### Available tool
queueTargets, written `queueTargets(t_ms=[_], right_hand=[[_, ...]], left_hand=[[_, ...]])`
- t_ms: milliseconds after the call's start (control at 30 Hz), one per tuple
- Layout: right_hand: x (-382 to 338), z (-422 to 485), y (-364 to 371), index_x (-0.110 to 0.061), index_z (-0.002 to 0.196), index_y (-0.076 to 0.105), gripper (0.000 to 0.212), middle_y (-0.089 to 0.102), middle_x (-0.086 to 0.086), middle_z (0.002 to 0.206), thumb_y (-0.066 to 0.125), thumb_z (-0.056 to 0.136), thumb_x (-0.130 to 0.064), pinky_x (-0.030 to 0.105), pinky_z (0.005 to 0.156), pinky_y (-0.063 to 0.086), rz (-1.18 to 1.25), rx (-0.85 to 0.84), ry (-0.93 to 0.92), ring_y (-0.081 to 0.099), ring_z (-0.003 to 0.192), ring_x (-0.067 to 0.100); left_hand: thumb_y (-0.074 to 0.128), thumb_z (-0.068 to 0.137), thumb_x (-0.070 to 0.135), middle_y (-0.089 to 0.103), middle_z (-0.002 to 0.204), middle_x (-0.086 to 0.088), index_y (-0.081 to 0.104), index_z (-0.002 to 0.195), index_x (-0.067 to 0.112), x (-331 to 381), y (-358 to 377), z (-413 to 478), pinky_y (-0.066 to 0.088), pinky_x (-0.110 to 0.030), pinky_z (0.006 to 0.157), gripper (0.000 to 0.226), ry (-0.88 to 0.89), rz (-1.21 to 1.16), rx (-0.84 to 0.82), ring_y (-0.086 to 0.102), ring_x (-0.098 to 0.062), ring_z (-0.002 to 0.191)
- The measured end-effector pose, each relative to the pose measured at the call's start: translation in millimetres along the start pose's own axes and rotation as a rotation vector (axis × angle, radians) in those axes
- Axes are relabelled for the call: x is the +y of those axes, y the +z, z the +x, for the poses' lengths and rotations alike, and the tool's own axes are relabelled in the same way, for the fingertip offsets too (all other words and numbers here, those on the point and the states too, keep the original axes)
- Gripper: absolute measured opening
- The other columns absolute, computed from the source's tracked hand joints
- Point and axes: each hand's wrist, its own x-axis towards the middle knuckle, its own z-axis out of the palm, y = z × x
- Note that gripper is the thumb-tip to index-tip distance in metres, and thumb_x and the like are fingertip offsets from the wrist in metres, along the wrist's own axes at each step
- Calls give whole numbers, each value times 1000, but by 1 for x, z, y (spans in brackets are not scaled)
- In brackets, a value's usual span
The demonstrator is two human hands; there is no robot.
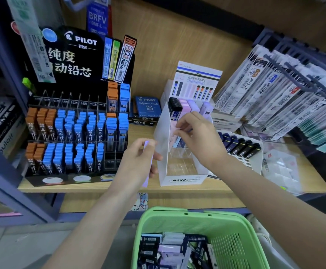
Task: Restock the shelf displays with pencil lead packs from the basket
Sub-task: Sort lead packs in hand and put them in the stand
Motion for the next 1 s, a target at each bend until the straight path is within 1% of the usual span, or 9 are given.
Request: queueTargets(t_ms=[100,200,300,367,500,567,733,833,1000], right_hand=[[-3,-4,-2,-14,99,60,10,46,-13,91,61,89,-11,32,76,51,-15,10,1,51,73,-2],[-17,-15,-6,-14,98,60,7,51,-8,86,53,94,-14,22,70,45,103,53,52,50,72,-4],[-35,-32,-12,-18,97,57,7,58,-6,80,50,96,-20,23,66,48,285,-72,135,57,68,8],[-42,-42,-17,-20,101,56,7,61,-3,84,52,95,-23,26,68,52,386,-177,199,61,67,9],[-38,-52,-26,-16,98,61,9,67,7,90,62,89,-14,30,74,57,576,-173,337,66,79,21],[-36,-56,-32,-19,93,62,12,68,9,92,63,87,-9,32,77,57,626,-179,373,67,83,22],[-27,-64,-51,-21,88,59,19,65,7,91,61,88,-2,18,69,54,751,-114,412,65,75,16],[-15,-69,-65,-18,90,60,19,65,6,90,59,88,0,21,73,56,772,-61,432,66,81,18],[3,-80,-85,-14,94,60,18,66,15,96,60,87,2,19,69,55,796,-36,463,67,73,8]], left_hand=[[34,102,17,64,68,1,63,109,22,5,5,2,44,-17,45,30,-87,-134,-32,50,-12,45],[36,101,14,65,77,3,59,119,28,8,9,0,45,-14,53,32,-51,-171,-82,54,-12,62],[42,100,16,67,102,-2,54,128,23,3,10,-5,48,-14,75,31,90,-51,-172,58,-13,84],[50,96,17,67,105,-5,51,130,22,-2,10,-6,48,-19,82,34,173,53,-203,60,-15,90],[67,85,13,66,99,-1,53,109,33,-8,14,-6,47,-22,74,34,222,168,-185,62,-18,90],[69,83,11,67,98,-2,58,104,30,-9,16,-8,48,-24,73,31,235,215,-187,63,-16,89],[64,87,12,67,92,-4,59,102,17,-8,27,-11,49,-21,60,16,197,220,-230,59,-7,62],[58,91,7,63,86,-4,60,101,7,-7,34,-12,50,-19,57,11,165,175,-229,57,-4,55],[59,90,7,59,73,-5,61,96,5,-8,50,-12,48,-15,55,7,236,152,-204,54,-5,52]])
